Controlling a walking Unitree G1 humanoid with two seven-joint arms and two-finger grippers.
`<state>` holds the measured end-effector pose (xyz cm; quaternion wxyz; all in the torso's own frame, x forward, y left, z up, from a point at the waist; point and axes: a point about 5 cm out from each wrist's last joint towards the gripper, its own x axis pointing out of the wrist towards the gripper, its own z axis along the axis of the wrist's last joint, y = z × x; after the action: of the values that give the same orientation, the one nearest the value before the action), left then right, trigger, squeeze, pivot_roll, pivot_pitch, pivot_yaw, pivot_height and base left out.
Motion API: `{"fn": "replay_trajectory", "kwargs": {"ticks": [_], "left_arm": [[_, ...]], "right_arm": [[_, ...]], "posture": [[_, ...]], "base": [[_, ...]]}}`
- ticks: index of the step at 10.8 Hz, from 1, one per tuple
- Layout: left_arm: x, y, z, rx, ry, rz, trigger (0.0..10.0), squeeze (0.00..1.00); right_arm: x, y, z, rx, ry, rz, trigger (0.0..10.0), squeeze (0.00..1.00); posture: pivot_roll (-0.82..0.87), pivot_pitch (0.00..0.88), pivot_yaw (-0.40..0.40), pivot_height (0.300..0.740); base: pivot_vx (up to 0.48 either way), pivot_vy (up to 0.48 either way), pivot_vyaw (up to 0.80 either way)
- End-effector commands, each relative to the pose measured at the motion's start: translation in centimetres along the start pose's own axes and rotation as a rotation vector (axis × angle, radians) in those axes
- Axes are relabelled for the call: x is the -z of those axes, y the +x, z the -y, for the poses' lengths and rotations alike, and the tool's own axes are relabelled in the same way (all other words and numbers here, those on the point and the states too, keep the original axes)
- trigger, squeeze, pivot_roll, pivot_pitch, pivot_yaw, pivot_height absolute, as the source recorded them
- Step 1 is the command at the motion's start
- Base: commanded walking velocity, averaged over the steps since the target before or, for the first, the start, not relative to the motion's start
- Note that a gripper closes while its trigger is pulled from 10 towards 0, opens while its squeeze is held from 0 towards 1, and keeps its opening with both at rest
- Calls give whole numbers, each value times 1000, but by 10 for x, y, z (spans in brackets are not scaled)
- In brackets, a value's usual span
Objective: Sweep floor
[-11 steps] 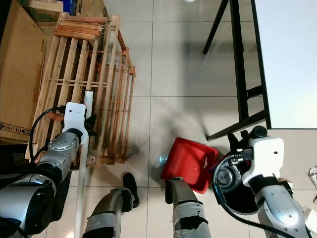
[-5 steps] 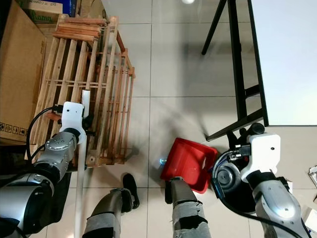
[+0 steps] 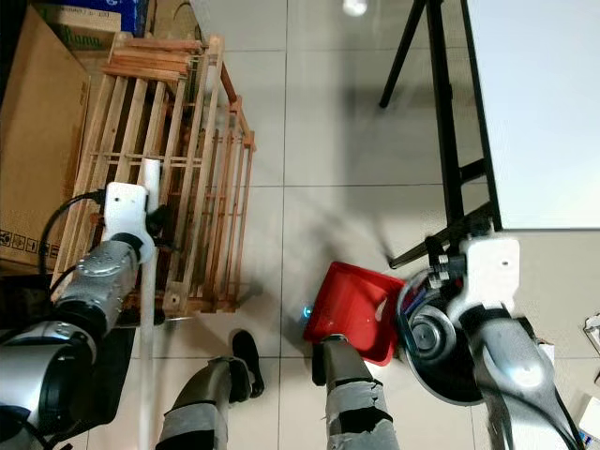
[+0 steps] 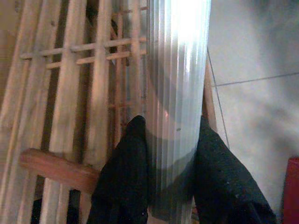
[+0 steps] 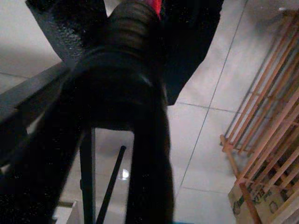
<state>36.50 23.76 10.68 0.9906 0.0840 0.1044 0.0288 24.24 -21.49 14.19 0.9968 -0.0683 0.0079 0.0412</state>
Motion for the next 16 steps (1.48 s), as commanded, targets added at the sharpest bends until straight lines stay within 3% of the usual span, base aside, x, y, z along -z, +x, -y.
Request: {"fn": "replay_trajectory", "kwargs": {"ticks": [1,5,10,14,16], "left_arm": [[-2,-2,-18,-63,-47,14,0,0],[-30,1,-41,-122,-58,77,0,0],[-67,4,-58,-164,-71,178,0,0],[-65,4,-49,-125,-101,217,0,0],[-76,3,-49,-124,-123,276,0,0]], "right_arm": [[21,2,-10,-29,32,-78,10000,0],[17,26,-14,-28,45,-20,10000,0],[14,52,-21,-15,68,44,10000,0],[11,65,-29,-10,87,77,10000,0],[13,67,-31,-4,92,86,10000,0]], "posture": [[-280,334,42,740],[-254,256,57,740],[-213,180,89,740],[-179,157,110,740],[-171,147,119,740]], "base": [[0,0,0],[0,0,0],[0,0,0],[0,0,0],[0,0,0]]}}
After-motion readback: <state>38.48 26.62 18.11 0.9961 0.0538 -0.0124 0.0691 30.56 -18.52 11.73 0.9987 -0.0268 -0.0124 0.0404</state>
